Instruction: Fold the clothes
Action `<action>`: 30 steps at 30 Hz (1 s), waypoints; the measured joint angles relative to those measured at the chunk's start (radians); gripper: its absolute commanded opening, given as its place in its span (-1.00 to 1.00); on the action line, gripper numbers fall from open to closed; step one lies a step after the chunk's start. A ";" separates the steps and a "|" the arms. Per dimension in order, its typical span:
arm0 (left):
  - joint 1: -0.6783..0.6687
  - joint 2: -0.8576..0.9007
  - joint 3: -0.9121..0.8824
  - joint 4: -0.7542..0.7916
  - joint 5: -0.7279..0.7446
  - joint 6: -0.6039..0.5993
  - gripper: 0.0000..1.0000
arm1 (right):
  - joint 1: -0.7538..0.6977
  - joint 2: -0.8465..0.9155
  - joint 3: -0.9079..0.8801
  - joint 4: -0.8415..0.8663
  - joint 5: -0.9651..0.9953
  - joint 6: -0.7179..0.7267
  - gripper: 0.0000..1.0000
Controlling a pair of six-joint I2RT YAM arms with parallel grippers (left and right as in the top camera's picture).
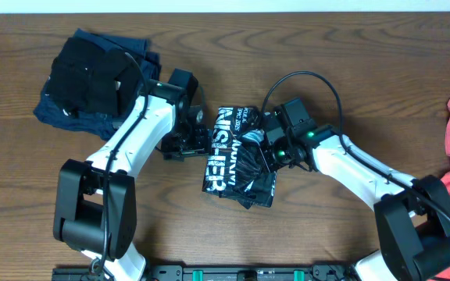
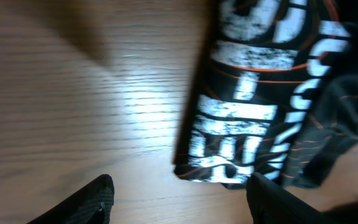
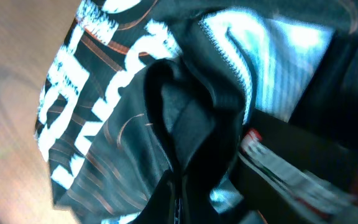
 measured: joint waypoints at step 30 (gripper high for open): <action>-0.002 -0.001 -0.026 0.072 0.034 0.039 0.62 | -0.018 -0.105 0.001 0.044 0.220 0.159 0.17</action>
